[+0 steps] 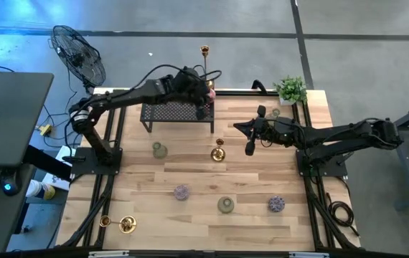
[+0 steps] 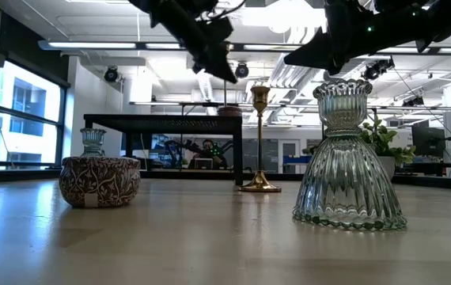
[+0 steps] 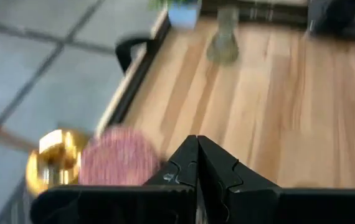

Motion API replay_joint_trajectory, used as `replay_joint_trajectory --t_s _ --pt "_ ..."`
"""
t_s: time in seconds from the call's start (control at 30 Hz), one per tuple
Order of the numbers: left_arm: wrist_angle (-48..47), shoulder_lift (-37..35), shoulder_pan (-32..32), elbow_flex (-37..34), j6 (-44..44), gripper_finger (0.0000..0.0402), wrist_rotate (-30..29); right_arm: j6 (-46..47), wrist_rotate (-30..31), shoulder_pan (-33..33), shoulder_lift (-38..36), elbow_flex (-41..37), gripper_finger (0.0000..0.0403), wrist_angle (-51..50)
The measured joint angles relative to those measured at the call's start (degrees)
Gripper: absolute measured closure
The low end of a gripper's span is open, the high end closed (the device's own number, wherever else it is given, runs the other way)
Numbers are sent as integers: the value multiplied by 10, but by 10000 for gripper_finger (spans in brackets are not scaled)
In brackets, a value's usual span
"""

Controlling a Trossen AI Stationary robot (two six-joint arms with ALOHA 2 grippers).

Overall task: Pick & Place candle stick holders
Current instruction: Put the pink patterned scented candle on the shelf

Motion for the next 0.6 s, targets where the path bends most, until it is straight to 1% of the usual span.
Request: replay_joint_trajectory --t_s 0.23,0.4,0.6 --pt "87 54 -6 0 3 401 -53 1 0 0 0 0 401 3" --pt "92 78 -2 -2 18 401 -98 -1 -1 0 0 0 402 -1" --pt "90 79 1 -2 18 401 -104 -2 -1 0 0 0 402 -1"
